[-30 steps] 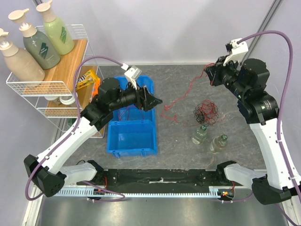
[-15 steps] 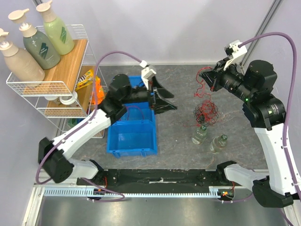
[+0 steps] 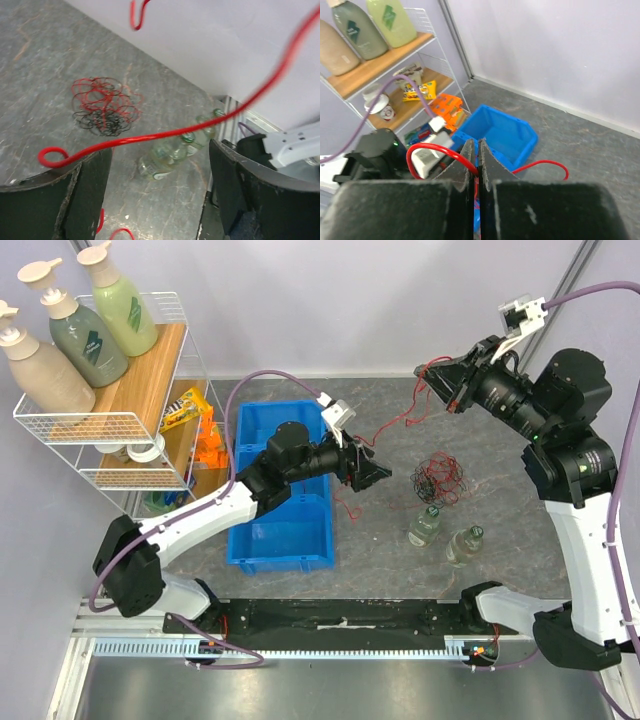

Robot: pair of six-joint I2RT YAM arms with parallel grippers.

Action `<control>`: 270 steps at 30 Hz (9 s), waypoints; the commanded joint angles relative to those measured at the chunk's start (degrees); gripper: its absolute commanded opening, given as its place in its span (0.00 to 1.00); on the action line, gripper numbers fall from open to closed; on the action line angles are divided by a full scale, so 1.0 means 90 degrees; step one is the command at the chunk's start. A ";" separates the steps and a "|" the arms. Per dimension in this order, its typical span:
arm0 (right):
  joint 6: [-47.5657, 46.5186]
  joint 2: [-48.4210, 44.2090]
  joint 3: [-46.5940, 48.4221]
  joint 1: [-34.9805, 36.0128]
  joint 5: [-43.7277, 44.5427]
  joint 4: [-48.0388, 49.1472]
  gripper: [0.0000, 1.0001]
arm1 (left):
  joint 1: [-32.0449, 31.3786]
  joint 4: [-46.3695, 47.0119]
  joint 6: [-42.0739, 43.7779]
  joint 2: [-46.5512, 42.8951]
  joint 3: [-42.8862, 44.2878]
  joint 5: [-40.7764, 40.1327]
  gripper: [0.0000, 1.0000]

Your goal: Untangle the cables

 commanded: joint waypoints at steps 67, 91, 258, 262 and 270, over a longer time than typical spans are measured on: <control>0.0902 0.1115 -0.2227 0.2327 0.0551 0.2589 0.00 | 0.2422 -0.2954 -0.0584 -0.1556 -0.0219 -0.3786 0.02; 0.2007 0.3985 -0.2434 0.3128 0.0404 0.4652 0.00 | 0.2413 -0.3211 -0.0516 -0.3117 0.0347 -0.1241 0.53; 0.0698 0.0218 -0.5138 0.2903 0.0238 0.4260 0.48 | -0.0693 -0.3141 0.0773 -0.1350 0.4576 -0.3153 0.02; 0.0406 0.0063 -0.5001 0.2924 0.0501 0.3803 0.54 | -0.0693 -0.3170 0.0811 -0.1399 0.4556 -0.3163 0.02; -0.0278 -0.0319 -0.4543 0.2924 0.0835 0.2512 0.78 | -0.0693 -0.3210 0.0958 -0.1409 0.4537 -0.3280 0.02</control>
